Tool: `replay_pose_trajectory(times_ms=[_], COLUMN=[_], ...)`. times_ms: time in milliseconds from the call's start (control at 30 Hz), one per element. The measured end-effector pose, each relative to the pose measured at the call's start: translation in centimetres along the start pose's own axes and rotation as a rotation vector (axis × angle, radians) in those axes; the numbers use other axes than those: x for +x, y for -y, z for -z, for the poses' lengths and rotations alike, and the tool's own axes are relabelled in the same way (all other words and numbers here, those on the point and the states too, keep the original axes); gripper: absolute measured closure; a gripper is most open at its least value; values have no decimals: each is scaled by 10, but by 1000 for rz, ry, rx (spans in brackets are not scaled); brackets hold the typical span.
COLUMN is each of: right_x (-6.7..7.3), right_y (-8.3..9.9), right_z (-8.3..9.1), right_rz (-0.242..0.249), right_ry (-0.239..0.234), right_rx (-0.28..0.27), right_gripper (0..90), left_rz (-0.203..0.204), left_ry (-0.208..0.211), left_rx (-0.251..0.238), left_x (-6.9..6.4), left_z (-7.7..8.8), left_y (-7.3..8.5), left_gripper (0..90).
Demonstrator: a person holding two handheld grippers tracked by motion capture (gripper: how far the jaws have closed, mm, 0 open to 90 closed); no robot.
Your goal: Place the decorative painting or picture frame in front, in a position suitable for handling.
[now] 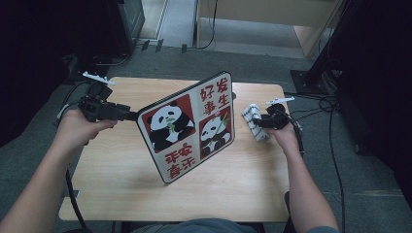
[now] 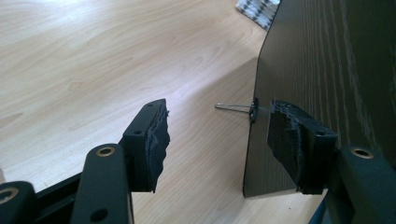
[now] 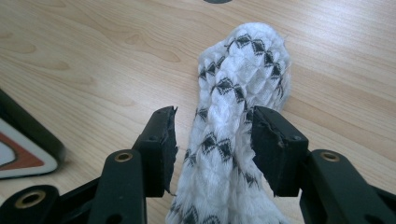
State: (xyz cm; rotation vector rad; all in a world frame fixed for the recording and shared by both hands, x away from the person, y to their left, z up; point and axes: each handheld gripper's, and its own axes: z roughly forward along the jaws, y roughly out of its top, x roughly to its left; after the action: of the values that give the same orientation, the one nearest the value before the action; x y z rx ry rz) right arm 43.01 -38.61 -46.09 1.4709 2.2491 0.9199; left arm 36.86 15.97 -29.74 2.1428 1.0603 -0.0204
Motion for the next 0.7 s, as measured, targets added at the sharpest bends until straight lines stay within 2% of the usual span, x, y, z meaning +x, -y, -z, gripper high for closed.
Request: replay_pose_trajectory(times_ms=[200, 233, 300, 533, 700], right_x=[-1, -1, -3, -8, -10], right_y=[2, 2, 4, 7, 9], right_z=[-12, -13, -18, -29, -33], right_rz=[26, 17, 13, -18, -27], right_ry=[30, 31, 29, 20, 20], right_rx=[33, 40, 52, 88, 94], right_gripper=[523, 526, 534, 615, 641], left_rz=[15, 12, 5, 13, 10], left_ry=[-8, -16, -5, -2, 4], left_rx=[-8, -9, -10, -13, -14], left_x=[4, 3, 2, -3, -8], left_z=[-3, -3, -4, -6, -7], left_y=[14, 18, 24, 42, 52], left_gripper=[388, 388, 388, 387, 387])
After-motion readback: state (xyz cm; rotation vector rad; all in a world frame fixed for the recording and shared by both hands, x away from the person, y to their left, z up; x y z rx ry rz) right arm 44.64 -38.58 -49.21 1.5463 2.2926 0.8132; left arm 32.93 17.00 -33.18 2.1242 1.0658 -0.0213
